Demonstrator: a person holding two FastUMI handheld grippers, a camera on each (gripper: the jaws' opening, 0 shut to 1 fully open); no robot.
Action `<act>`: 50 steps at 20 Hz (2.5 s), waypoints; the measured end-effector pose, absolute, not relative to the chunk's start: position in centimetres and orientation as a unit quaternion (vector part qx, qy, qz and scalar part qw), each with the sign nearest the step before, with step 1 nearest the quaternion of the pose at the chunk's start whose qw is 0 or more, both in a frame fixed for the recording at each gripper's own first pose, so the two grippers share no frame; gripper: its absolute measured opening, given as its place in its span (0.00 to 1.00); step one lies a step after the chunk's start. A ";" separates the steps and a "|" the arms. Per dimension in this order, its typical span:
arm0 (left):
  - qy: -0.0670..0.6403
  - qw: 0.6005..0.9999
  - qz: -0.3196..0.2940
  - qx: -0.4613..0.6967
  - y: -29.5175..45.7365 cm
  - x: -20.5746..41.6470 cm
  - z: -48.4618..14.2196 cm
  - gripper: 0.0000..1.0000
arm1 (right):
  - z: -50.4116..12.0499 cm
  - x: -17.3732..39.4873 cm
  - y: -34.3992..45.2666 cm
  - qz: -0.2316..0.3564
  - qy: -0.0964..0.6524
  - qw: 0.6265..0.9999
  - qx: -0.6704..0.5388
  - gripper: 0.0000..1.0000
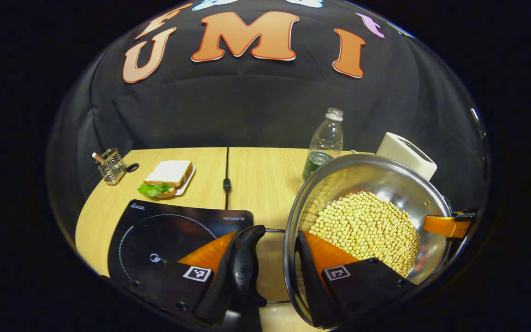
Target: First push the handle of the pot to place it horizontally, then grasp the pot with both hands and set it on the induction cooktop.
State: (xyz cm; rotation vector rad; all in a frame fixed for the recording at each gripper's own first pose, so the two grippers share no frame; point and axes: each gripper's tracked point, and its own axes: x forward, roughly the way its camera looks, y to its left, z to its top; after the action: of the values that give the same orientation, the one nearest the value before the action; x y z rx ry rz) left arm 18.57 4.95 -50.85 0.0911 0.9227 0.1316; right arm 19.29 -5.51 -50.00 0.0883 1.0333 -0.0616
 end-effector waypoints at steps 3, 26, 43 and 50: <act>0.439 0.894 0.064 0.056 6.6 17.7 -48.9 0.74 | -50.6 19.5 -6.0 -0.018 0.491 0.870 0.046 0.58; 0.399 0.900 0.160 0.076 24.2 12.2 -37.0 0.74 | -51.7 21.4 -7.1 0.088 0.460 0.883 0.032 0.58; 0.413 0.889 0.182 0.074 27.8 11.4 -39.0 0.74 | -52.2 21.1 -6.2 0.108 0.477 0.872 0.025 0.58; 0.430 0.881 0.186 0.068 27.8 11.5 -39.1 0.74 | -52.4 21.7 -7.0 0.110 0.491 0.864 0.020 0.58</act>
State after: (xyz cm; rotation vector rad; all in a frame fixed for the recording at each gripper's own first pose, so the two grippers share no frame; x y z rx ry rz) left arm 11.51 27.82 -39.15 0.1418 0.8954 0.3882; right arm 21.72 -7.01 -52.38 0.0416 1.0280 0.2301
